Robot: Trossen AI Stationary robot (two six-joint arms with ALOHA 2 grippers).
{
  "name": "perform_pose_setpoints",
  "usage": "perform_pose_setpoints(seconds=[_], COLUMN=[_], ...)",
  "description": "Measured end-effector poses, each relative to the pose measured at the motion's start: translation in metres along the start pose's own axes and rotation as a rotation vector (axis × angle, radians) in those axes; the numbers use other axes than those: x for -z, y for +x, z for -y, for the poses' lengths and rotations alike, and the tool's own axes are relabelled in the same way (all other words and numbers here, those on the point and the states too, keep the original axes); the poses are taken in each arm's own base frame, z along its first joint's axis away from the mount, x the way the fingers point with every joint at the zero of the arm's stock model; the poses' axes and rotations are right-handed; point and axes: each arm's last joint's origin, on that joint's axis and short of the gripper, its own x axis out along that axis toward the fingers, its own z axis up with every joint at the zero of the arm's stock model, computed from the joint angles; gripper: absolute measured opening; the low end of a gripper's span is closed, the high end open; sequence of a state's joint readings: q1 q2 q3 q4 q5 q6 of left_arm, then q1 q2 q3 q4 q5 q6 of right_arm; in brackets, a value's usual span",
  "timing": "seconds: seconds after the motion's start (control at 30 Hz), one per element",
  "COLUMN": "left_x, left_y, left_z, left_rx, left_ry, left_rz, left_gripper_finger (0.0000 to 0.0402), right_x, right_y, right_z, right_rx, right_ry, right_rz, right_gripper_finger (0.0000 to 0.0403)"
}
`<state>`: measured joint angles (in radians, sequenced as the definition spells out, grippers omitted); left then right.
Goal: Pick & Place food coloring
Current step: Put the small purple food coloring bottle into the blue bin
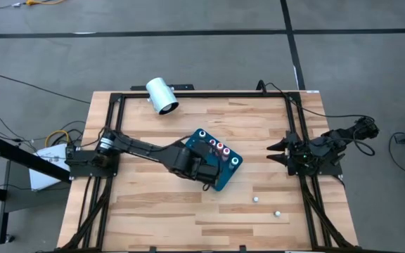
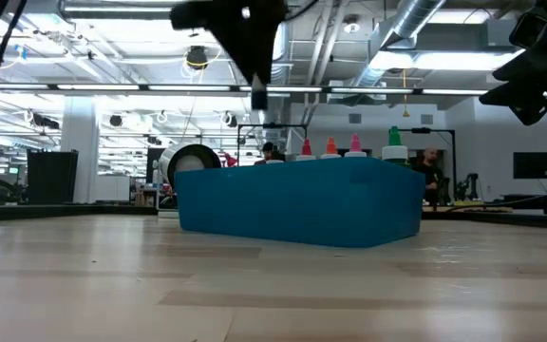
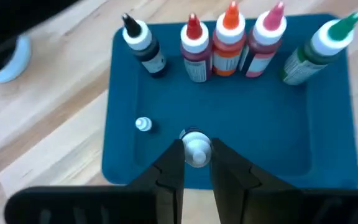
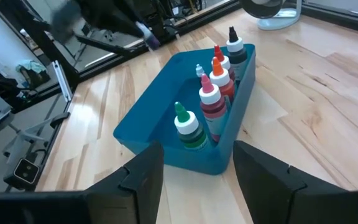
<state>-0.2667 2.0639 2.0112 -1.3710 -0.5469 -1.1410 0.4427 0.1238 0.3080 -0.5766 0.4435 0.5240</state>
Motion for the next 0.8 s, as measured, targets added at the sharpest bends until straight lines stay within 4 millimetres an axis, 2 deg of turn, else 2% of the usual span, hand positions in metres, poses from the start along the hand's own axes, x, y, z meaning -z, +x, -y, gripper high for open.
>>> perform_pose_setpoints(seconds=[0.23, 0.47, 0.8], left_x=[0.014, 0.015, 0.017], left_y=[0.039, 0.078, 0.110], left_z=[0.002, -0.001, -0.015], left_rx=[-0.021, 0.003, -0.027], left_ry=[0.027, 0.033, 0.045], left_rz=[-0.012, -0.036, -0.074], left_gripper_finger=[0.0049, 0.0049, 0.0048], right_x=[0.000, 0.000, 0.000], right_y=[0.000, 0.000, 0.000], right_z=[0.000, 0.000, 0.000], right_rx=[0.000, 0.000, 0.000], right_ry=[0.001, 0.008, 0.009], right_rz=[0.000, 0.000, 0.001], right_gripper_finger=[0.0182, 0.0180, 0.0185])
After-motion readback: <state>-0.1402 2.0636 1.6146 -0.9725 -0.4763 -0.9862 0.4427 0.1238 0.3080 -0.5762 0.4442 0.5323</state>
